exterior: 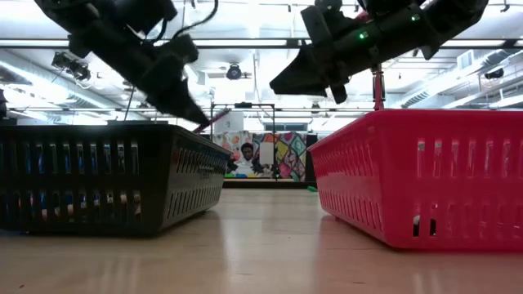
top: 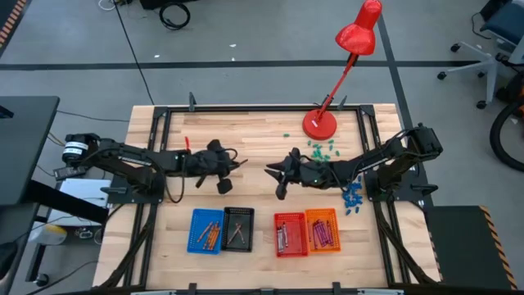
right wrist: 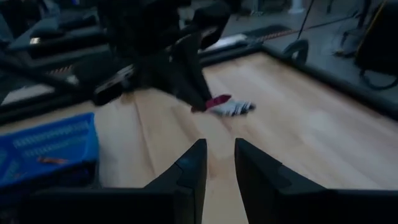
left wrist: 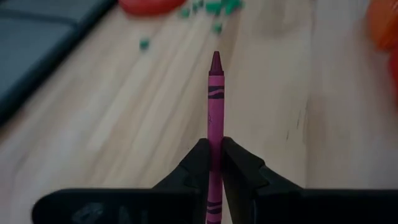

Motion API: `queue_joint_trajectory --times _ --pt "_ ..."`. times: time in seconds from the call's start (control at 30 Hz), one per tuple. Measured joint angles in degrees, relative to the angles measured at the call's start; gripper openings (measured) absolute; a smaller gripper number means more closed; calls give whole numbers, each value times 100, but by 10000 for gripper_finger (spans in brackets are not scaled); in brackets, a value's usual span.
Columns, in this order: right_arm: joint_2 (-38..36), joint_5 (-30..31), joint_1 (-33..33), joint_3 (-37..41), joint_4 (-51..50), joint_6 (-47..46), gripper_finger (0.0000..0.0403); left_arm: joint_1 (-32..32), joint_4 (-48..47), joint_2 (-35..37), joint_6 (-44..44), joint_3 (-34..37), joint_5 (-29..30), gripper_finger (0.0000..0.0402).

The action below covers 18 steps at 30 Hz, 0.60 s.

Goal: Sort crayons
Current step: Put the violet crayon into the orange basket

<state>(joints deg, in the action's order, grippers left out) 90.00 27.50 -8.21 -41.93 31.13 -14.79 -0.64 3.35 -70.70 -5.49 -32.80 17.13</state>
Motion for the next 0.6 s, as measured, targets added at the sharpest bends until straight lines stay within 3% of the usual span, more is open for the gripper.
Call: queue_joint_trajectory --times 0.13,0.4,0.6 --pt "0 95 2 0 459 338 102 0 620 0 343 -7 -21 41" --pt "0 271 24 0 1199 959 152 1 1810 -16 755 -11 -930 41" --pt "0 74 22 0 1758 1359 175 65 2568 -24 1049 -13 -1114 41"
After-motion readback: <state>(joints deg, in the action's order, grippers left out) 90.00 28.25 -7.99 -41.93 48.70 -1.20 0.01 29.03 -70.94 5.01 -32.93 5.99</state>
